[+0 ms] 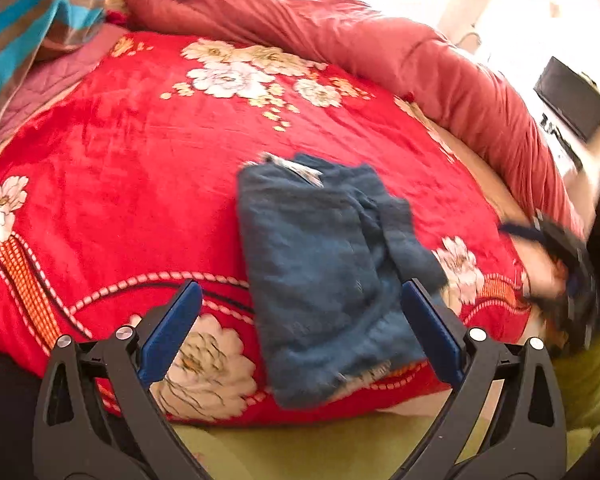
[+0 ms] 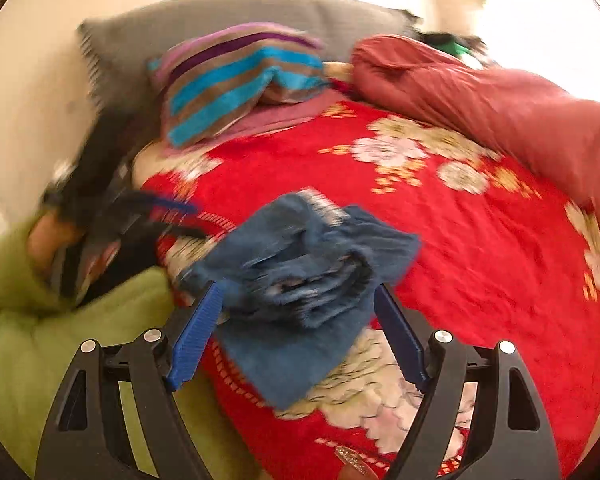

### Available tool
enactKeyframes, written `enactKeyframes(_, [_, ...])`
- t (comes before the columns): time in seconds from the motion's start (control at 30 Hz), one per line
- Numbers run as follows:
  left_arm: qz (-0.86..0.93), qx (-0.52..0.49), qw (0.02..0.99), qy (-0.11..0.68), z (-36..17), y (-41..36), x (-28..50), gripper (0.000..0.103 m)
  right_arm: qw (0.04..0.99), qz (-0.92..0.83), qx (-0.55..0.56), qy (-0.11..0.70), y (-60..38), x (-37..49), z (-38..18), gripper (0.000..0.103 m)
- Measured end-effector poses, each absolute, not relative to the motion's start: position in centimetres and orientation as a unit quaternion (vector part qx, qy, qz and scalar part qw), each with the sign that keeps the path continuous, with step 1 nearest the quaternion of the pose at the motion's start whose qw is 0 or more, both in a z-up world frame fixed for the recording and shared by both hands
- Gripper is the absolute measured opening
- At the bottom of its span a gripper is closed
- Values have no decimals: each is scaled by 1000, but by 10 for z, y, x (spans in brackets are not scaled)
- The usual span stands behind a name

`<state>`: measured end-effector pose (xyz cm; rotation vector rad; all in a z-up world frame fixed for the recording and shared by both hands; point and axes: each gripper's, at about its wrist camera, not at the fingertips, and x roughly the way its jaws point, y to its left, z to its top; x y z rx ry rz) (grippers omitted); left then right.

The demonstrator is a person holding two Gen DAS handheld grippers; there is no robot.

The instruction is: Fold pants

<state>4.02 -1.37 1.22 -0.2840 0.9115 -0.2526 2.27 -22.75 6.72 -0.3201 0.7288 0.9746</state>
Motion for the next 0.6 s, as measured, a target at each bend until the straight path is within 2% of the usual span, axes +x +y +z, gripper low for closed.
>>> enactKeyframes(0.03, [-128,-139,877,441,13,-12,47,68,800,467,-159,342,-222,17,65,77])
enactKeyframes(0.1, [-143,-140,872,446,14,-14,58,51,779,491,-186,343,-203,5,56,77])
enactKeyframes(0.13, [-153,-136,870,448,14,-18,65,47,771,499,-200,340,-193,-1,52,77])
enactKeyframes(0.23, [-170,-117,865,457,9,-33,81,45,758,515,-229,329,-168,-10,45,75])
enactKeyframes(0.3, [-167,-103,862,468,1,-39,93,45,748,524,-251,321,-151,-13,40,61])
enactKeyframes(0.4, [-146,-97,854,490,-20,-34,109,45,734,533,-299,297,-130,-19,32,53])
enactKeyframes(0.6, [-141,-115,849,497,-31,-22,115,45,726,508,-380,267,-96,-8,4,52])
